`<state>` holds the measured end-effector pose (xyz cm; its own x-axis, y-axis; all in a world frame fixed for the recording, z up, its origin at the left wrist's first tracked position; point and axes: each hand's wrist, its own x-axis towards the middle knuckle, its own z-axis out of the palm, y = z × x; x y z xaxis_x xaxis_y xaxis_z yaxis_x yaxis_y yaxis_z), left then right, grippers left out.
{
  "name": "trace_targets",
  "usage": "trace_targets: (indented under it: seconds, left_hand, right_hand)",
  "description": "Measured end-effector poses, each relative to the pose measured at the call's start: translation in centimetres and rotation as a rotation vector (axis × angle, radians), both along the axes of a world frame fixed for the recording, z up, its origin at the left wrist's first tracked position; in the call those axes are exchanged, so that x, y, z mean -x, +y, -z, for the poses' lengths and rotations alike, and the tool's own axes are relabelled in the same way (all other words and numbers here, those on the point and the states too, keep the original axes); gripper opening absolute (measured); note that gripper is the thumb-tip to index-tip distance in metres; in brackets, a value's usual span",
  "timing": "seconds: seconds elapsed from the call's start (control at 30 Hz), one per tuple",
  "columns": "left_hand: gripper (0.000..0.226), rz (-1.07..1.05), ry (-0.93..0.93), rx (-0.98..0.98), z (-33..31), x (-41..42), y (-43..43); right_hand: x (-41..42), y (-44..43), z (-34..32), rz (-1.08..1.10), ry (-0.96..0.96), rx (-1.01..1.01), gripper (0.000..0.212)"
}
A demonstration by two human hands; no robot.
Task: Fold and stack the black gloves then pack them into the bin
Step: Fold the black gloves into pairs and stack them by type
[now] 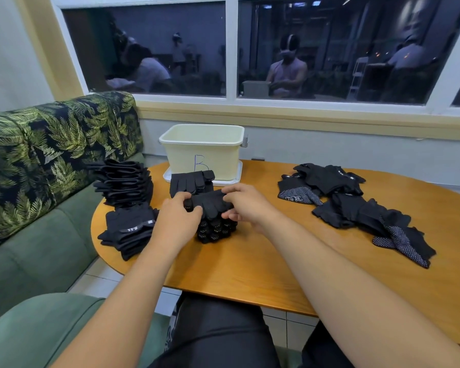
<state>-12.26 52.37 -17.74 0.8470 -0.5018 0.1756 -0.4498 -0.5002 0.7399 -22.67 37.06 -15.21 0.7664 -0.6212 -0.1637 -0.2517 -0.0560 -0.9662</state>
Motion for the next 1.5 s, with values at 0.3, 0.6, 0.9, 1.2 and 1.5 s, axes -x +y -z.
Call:
trace_targets:
  seconds: [0.3, 0.6, 0.9, 1.2, 1.5]
  left_hand:
    - [0.057, 0.363, -0.424, -0.287, -0.2, 0.3, -4.1]
    - [0.067, 0.332, -0.51, -0.482, 1.1, 1.1, -4.7]
    - [0.054, 0.502, -0.598, -0.379, 0.8, 7.6, -10.7]
    - [0.047, 0.607, -0.444, -0.362, 3.3, 10.1, -20.3]
    - [0.043, 0.86, -0.535, -0.229, 6.4, 12.0, -24.9]
  right_hand:
    - [4.3, -2.6, 2.6, 0.063, -0.016, 0.083, 0.027]
    - [9.2, -5.9, 4.9, 0.146, -0.027, 0.072, 0.03]
    - [15.3, -8.7, 4.4, 0.303, 0.046, 0.325, 0.031]
    - [19.0, -12.8, 6.8, 0.391, 0.188, 0.788, 0.028]
    - [20.0, -15.8, 6.4, 0.399, 0.504, 1.016, 0.039]
